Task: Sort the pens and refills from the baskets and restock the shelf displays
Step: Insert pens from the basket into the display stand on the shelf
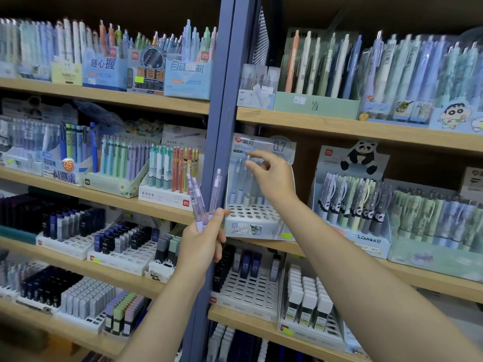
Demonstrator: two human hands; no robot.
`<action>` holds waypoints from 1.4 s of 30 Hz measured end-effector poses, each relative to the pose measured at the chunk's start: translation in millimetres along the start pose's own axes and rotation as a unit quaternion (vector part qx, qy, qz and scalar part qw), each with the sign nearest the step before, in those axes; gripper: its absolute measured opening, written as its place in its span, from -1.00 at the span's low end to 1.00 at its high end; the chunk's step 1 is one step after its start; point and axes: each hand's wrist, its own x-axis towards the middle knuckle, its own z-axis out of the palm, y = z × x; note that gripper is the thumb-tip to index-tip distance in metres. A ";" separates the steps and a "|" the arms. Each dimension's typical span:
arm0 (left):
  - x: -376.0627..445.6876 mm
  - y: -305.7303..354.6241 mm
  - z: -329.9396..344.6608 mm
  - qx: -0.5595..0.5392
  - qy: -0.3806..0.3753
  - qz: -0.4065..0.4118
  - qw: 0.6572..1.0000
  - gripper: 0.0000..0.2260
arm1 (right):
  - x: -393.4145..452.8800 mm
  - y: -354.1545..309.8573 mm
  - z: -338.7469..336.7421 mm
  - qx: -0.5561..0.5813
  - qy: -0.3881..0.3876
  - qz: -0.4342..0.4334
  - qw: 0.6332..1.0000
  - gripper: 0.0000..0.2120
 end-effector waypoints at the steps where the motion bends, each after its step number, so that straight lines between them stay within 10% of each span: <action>1: -0.2 -0.2 -0.2 0.003 0.000 0.002 1.000 -0.74 | 1.3 0.4 0.5 -0.002 -0.001 -0.002 1.000 -0.75; 32: -1.5 0.5 0.9 0.032 0.024 -0.013 0.999 -0.78 | -5.2 2.6 11.7 -0.312 -0.015 -0.129 0.941 -0.61; 42: -0.9 3.5 5.7 0.000 0.010 0.003 1.000 -0.78 | -21.3 -7.7 -11.4 -0.241 0.033 -0.118 0.963 -0.67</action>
